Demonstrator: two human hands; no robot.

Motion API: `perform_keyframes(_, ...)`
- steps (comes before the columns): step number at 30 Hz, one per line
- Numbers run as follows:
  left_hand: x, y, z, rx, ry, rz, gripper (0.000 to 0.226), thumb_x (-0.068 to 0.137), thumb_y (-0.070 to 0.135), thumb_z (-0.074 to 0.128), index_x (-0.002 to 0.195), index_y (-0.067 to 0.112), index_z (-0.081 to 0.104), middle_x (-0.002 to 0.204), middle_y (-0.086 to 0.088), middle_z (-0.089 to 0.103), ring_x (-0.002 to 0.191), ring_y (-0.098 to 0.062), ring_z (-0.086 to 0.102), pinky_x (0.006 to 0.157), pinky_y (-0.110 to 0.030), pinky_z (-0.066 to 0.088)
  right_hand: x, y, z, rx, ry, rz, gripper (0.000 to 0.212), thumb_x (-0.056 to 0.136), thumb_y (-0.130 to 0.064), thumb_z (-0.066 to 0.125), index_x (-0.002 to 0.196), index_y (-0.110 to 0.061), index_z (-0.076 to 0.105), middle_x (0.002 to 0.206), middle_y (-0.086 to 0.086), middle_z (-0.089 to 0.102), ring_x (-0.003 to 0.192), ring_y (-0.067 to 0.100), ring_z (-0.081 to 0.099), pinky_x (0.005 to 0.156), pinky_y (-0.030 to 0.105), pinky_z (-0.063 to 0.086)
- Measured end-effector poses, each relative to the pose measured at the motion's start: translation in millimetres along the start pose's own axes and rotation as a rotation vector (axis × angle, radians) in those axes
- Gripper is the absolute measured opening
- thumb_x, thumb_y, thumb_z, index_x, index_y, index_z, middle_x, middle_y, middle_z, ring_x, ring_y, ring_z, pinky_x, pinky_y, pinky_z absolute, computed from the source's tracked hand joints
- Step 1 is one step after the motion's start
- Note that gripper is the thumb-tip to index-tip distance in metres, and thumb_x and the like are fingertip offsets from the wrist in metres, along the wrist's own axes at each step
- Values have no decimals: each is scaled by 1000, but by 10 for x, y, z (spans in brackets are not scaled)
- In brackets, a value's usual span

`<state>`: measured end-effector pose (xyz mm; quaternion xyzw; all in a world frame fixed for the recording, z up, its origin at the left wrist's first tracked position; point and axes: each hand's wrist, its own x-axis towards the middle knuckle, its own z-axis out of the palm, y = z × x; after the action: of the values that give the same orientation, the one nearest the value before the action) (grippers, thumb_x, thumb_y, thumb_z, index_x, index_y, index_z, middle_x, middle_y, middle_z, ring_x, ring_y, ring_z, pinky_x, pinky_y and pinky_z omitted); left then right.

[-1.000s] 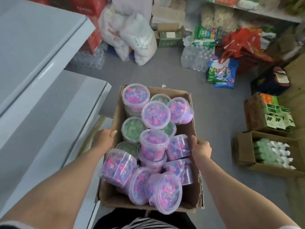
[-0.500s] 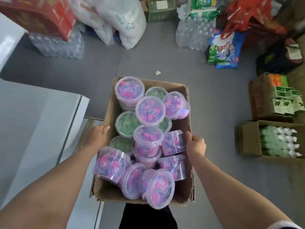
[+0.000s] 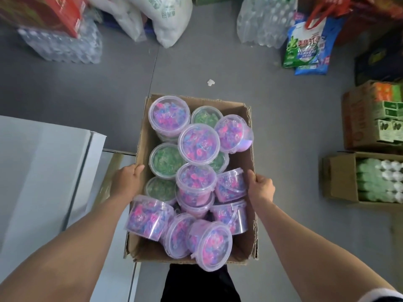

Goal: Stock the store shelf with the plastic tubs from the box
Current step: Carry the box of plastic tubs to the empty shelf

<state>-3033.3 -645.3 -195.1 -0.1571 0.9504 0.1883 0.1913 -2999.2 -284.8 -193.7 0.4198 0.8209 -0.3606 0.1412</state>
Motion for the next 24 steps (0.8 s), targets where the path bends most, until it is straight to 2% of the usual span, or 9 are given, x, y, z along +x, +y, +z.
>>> perform_keyframes(6, -49, 14, 40, -24, 13, -35, 42, 101, 34, 41, 95, 3, 69, 92, -26, 68, 84, -41, 59, 72, -41, 46, 25, 42, 3, 18, -10, 27, 50, 96, -39, 57, 59, -6, 49, 55, 6, 47, 58, 23, 40, 60, 34, 38)
perform_keyframes(10, -78, 42, 36, -11, -9, -77, 43, 101, 37, 40, 102, 5, 69, 99, -25, 68, 91, -41, 59, 74, -40, 45, 28, 51, -18, 23, -41, 13, 51, 98, -38, 55, 56, -12, 42, 53, 1, 44, 58, 21, 39, 60, 32, 36)
perform_keyframes(13, -131, 97, -38, -29, -9, -105, 43, 101, 39, 37, 113, 10, 66, 107, -21, 68, 97, -41, 58, 79, -40, 44, 0, 40, -48, 14, -63, 13, 49, 100, -39, 50, 59, -11, 47, 57, 2, 49, 64, 26, 47, 65, 33, 41)
perform_keyframes(16, -266, 226, -169, -80, -3, -136, 49, 100, 46, 35, 127, 12, 60, 120, -17, 64, 111, -39, 56, 88, -41, 45, -100, -44, -165, -16, -92, 6, 45, 101, -43, 45, 75, -9, 62, 74, 9, 61, 82, 33, 60, 75, 34, 45)
perform_keyframes(18, -409, 335, -278, -137, -2, -160, 53, 100, 47, 35, 131, 11, 56, 128, -17, 61, 118, -38, 52, 94, -42, 42, -217, -107, -277, -29, -118, -25, 38, 100, -45, 46, 106, -17, 71, 96, 12, 69, 99, 34, 63, 84, 33, 46)
perform_keyframes(20, -570, 410, -355, -181, -5, -172, 54, 100, 48, 35, 130, 9, 57, 126, -18, 61, 117, -38, 52, 94, -41, 42, -352, -122, -390, -20, -140, -53, 40, 97, -46, 49, 129, -26, 64, 114, 9, 70, 110, 33, 63, 94, 34, 48)
perform_keyframes(24, -944, 496, -377, -259, -20, -181, 56, 96, 54, 39, 124, 10, 60, 120, -14, 64, 110, -35, 57, 90, -39, 45, -659, -48, -557, -27, -189, -155, 45, 95, -48, 55, 136, -29, 58, 122, 1, 70, 111, 26, 65, 100, 37, 50)
